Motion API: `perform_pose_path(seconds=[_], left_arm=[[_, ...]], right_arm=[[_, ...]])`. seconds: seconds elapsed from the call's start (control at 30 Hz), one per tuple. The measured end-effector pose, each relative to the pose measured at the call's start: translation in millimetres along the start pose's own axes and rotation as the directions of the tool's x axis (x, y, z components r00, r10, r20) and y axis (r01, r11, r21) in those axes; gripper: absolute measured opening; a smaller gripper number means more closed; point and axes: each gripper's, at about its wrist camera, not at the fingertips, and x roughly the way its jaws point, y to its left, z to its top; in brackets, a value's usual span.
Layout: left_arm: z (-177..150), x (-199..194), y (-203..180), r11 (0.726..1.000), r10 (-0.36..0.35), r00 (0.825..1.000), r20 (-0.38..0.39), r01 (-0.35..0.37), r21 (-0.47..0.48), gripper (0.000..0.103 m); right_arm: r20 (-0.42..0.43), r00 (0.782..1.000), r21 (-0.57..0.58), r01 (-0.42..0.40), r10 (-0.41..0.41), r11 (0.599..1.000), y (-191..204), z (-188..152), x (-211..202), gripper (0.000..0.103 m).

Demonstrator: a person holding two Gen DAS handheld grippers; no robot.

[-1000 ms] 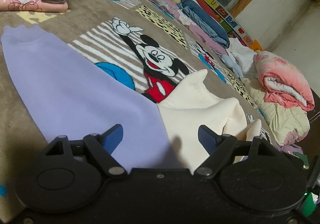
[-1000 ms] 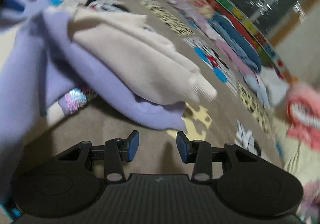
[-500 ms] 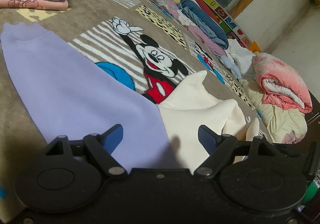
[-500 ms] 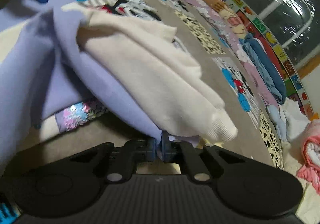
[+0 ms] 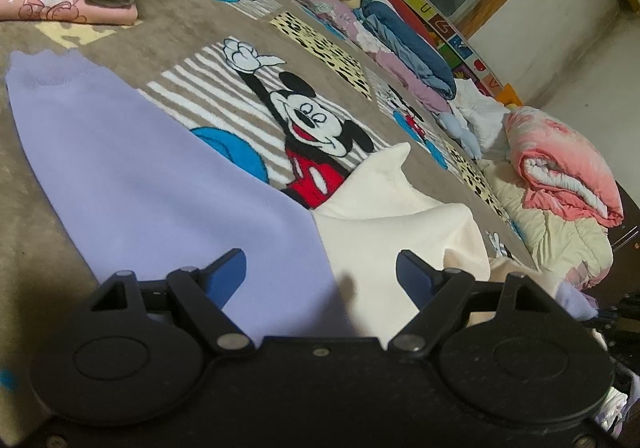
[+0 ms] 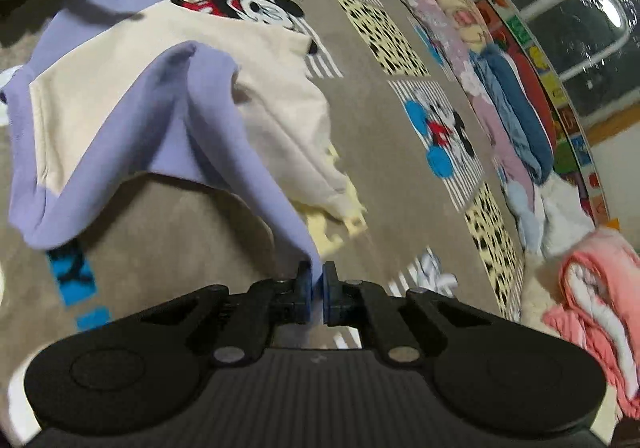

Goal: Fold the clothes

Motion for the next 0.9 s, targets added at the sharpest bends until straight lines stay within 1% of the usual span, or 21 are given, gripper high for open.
perform_pose_path(seconds=[0.07, 0.17, 0.27, 0.33, 0.4, 0.53, 0.63, 0.67, 0.7, 0.77, 0.83, 0.87, 0.9], left_arm=[[0.6, -1.1, 0.5, 1.0, 0.0, 1.0, 0.002, 0.0, -0.002, 0.082], [0.8, -1.2, 1.3, 1.0, 0.003, 1.0, 0.003, -0.003, -0.004, 0.082], [0.3, 0.1, 0.9, 1.0, 0.006, 1.0, 0.0, -0.006, 0.002, 0.082], [-0.4, 1.4, 0.1, 1.0, 0.009, 1.0, -0.003, -0.009, 0.009, 0.082], [-0.9, 3.1, 0.2, 1.0, 0.012, 1.0, -0.005, -0.012, 0.015, 0.082], [-1.7, 4.6, 1.2, 1.0, 0.013, 1.0, -0.008, -0.013, 0.027, 0.082], [-2.2, 5.9, 1.5, 0.999, 0.012, 1.0, -0.007, -0.011, 0.037, 0.082], [-2.4, 6.7, 1.5, 0.999, 0.012, 1.0, -0.007, -0.012, 0.042, 0.082], [-2.8, 7.6, 1.6, 0.999, 0.013, 1.0, -0.007, -0.013, 0.045, 0.082], [-2.9, 8.4, 1.5, 0.999, 0.013, 1.0, -0.005, -0.013, 0.049, 0.082], [-2.7, 8.2, 1.9, 0.999, 0.011, 1.0, -0.006, -0.011, 0.048, 0.082], [-2.4, 8.0, 2.4, 0.999, 0.009, 1.0, -0.006, -0.009, 0.046, 0.082], [-2.2, 7.5, 2.5, 0.999, 0.008, 1.0, -0.006, -0.008, 0.043, 0.082]], right_arm=[[-0.032, 0.999, 0.001, 0.001, -0.001, 1.0, -9.5, -8.4, -7.9, 0.006], [-0.088, 0.996, -0.022, -0.008, 0.006, 1.0, -19.8, -16.8, -8.2, 0.006], [-0.156, 0.987, -0.033, -0.049, 0.044, 0.998, -33.3, -21.5, 0.7, 0.006], [-0.197, 0.978, -0.026, -0.072, 0.066, 0.997, -42.6, -23.8, 13.6, 0.006], [-0.239, 0.966, 0.014, -0.1, 0.1, 0.995, -54.7, -25.8, 34.9, 0.007], [-0.247, 0.958, 0.106, -0.121, 0.144, 0.987, -71.8, -25.6, 82.3, 0.008], [-0.209, 0.966, 0.192, -0.111, 0.151, 0.975, -80.1, -20.3, 113.8, 0.018], [-0.194, 0.97, 0.219, -0.102, 0.146, 0.97, -83.0, -18.5, 121.1, 0.025], [-0.179, 0.975, 0.248, -0.086, 0.133, 0.965, -84.5, -17.3, 129.0, 0.035], [-0.155, 0.983, 0.281, -0.054, 0.101, 0.958, -88.2, -16.8, 139.9, 0.048], [-0.122, 0.99, 0.336, -0.03, 0.075, 0.941, -90.4, -21.1, 143.7, 0.049], [-0.106, 0.993, 0.374, -0.014, 0.058, 0.928, -93.3, -25.7, 142.5, 0.049], [-0.092, 0.995, 0.412, 0.002, 0.039, 0.911, -96.5, -30.7, 140.8, 0.052]])
